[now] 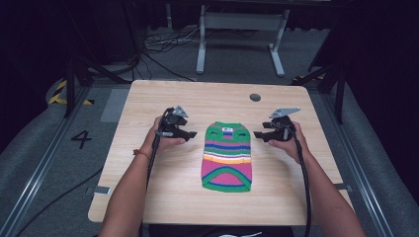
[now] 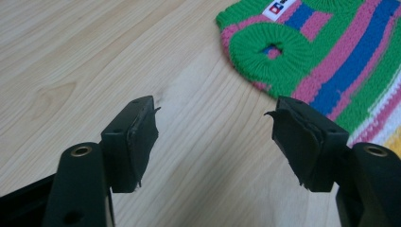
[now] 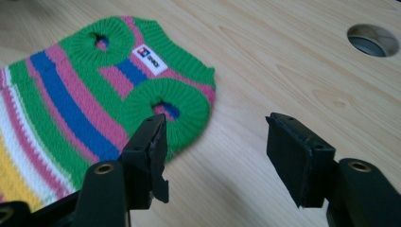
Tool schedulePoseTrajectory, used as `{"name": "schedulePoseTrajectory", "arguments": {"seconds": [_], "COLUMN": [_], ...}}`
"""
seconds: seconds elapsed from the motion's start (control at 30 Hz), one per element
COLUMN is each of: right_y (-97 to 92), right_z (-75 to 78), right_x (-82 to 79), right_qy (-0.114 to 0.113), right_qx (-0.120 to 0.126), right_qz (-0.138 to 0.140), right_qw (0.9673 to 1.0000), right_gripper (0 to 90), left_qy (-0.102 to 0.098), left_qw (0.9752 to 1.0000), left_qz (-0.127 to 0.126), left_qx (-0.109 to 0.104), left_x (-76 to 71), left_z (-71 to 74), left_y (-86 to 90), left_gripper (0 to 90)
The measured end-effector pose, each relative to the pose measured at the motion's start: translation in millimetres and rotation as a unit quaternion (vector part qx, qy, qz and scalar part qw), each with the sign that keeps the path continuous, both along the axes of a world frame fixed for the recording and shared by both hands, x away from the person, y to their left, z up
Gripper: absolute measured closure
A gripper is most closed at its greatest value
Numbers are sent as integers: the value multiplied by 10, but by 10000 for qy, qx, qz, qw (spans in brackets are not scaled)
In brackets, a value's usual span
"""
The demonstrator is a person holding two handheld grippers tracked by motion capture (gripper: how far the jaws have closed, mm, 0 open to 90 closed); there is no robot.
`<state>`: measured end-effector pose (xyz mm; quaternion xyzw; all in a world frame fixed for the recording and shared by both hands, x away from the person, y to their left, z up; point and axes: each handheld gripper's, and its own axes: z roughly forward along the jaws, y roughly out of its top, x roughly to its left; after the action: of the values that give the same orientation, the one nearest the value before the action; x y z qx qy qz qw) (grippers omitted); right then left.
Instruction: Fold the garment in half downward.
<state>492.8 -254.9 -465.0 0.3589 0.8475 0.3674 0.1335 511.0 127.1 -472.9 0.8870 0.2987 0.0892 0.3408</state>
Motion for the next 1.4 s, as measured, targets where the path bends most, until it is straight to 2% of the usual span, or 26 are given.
{"name": "schedulePoseTrajectory", "arguments": {"seconds": [0.1, 0.13, 0.23, 0.27, 0.3, 0.33, 0.37, 0.5, 0.53, 0.73, 0.87, 0.97, 1.03, 1.07, 1.13, 1.17, 1.2, 1.23, 1.3, 1.4], "right_y": [132, 132, 239, 239, 286, 286, 323, 369, 381, 443, 485, 492, 507, 537, 565, 565, 574, 588, 592, 598], "right_z": [-62, -62, -119, -119, -136, -136, -154, -200, -216, -280, -332, -368, -372, -360, -349, -349, -346, -342, -336, -301], "right_x": [119, 119, 210, 210, 243, 243, 273, 335, 356, 462, 507, 519, 512, 500, 485, 485, 480, 469, 462, 434], "right_qy": [71, 71, 157, 157, 134, 134, 126, 161, 169, 212, 311, 423, 367, 396, 448, 448, 424, 376, 357, 239], "right_qx": [1, 1, -10, -10, -50, -50, -34, -57, -64, -98, -100, 55, 22, -28, -30, -30, -50, -86, -99, -107], "right_qz": [10, 10, 3, 3, 0, 0, 27, -68, -95, -279, -322, -363, -362, -280, -183, -183, -148, -121, -115, -63], "right_qw": [10000, 10000, 9999, 9999, 9999, 9999, 9999, 9998, 9998, 9993, 9989, 9984, 9987, 9988, 9988, 9988, 9990, 9992, 9992, 9996], "right_gripper": [430, 430, 442, 442, 458, 458, 474, 500, 505, 548, 552, 571, 592, 688, 761, 761, 788, 819, 825, 841], "left_qy": [23, 23, 48, 48, 111, 111, 102, 94, 62, 157, 214, 194, 185, 226, 299, 313, 316, 233, 194, -25], "left_qw": [9999, 9999, 9999, 9999, 9997, 9997, 9996, 9996, 9995, 9990, 9987, 9987, 9991, 9993, 9991, 9992, 9993, 9997, 9998, 9999], "left_qz": [26, 26, 50, 50, 82, 82, 89, 196, 223, 419, 457, 454, 344, 244, 205, 150, 115, 90, 81, 63], "left_qx": [-111, -111, -102, -102, -184, -184, -231, -189, -195, -49, -122, -134, -145, -156, -218, -218, -172, -62, -21, 142], "left_x": [100, 100, 213, 213, 266, 266, 312, 375, 392, 448, 455, 435, 419, 398, 385, 375, 361, 339, 329, 297], "left_z": [-52, -52, -103, -103, -118, -118, -126, -159, -177, -279, -297, -298, -293, -282, -280, -276, -267, -250, -240, -183], "left_y": [-175, -175, -350, -350, -431, -431, -508, -613, -635, -701, -710, -712, -720, -730, -739, -748, -756, -779, -791, -809], "left_gripper": [328, 325, 329, 331, 331, 332, 335, 355, 355, 374, 370, 386, 448, 552, 657, 657, 716, 760, 795, 815]}}
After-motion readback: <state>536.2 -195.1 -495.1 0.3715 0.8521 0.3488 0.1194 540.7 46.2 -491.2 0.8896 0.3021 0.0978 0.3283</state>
